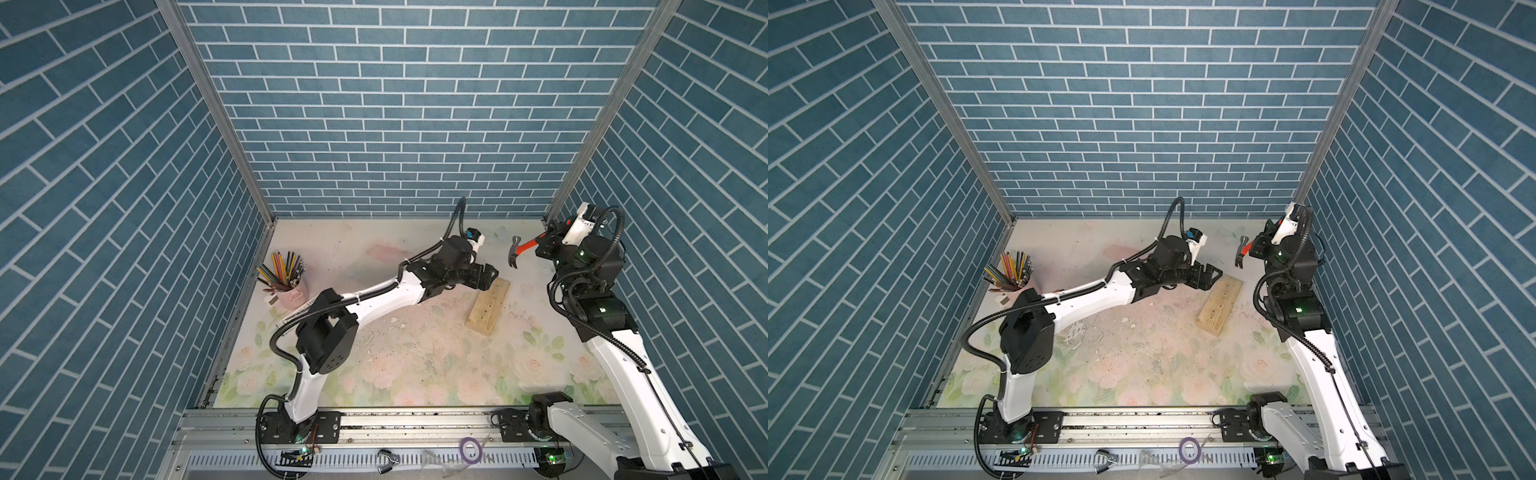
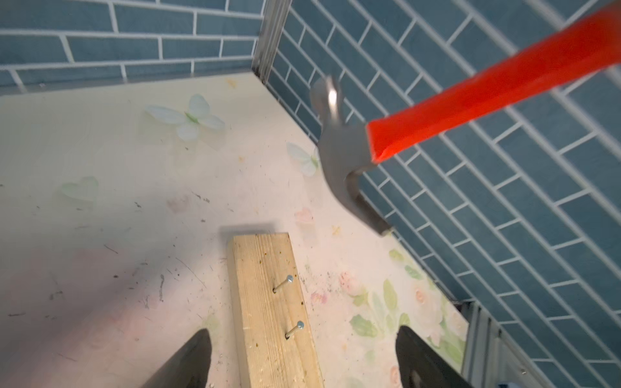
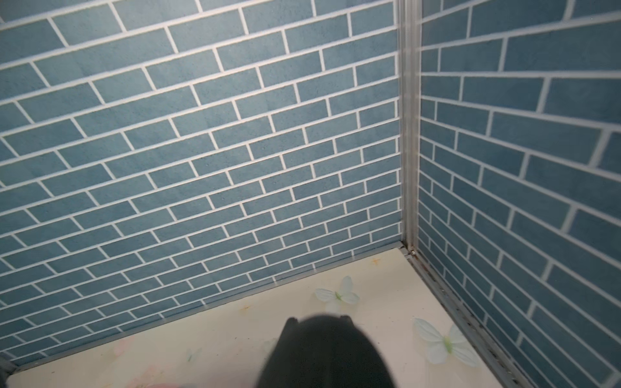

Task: Use a claw hammer to pull out a nail
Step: Pick up the hammer at the center of the board, then move the mounting plate to the center of the board.

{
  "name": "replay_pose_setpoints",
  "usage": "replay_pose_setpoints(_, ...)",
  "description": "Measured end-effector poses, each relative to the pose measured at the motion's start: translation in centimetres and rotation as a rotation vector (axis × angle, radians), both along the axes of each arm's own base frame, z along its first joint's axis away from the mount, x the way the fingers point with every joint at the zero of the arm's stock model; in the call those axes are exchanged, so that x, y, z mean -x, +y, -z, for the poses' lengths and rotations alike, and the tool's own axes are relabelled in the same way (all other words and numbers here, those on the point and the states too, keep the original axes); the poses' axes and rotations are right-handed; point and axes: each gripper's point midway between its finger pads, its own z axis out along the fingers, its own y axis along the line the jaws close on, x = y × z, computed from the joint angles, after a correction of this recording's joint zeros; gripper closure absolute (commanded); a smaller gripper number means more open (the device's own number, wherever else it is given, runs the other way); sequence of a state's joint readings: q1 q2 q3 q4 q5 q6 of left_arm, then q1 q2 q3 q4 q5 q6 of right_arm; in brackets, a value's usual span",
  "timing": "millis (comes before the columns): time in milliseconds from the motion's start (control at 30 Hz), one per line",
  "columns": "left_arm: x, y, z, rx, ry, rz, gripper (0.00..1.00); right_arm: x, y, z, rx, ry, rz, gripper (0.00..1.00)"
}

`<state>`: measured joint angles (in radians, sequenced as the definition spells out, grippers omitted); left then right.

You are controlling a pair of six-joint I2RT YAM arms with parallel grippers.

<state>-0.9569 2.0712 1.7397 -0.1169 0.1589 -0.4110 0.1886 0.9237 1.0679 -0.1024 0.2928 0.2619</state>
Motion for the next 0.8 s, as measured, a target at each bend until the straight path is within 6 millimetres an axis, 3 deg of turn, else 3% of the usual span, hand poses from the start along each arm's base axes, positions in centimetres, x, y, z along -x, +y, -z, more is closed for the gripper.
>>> replay_pose_setpoints(200,2.3,-2.9,4.8,-0.168,0.004,0.06,0.14,2.0,-1.3,-0.5,0.034,0.004,0.054,1.0)
replay_pose_setpoints(500,2.2,-4.9,8.9,-0.345,-0.01,-0.004,0.14,4.8,-2.0,-1.6,0.029,-0.035,0.065,1.0)
replay_pose_setpoints(733,3.0,-4.7,13.0,-0.499,-0.013,-0.054,0.13,5.6,-1.9,-1.6,0.026,-0.047,0.048,1.0)
replay_pose_setpoints(800,3.2,-4.4,13.3,-0.523,-0.02,-0.067,0.14,5.7,-1.9,-1.5,0.027,-0.042,0.046,1.0)
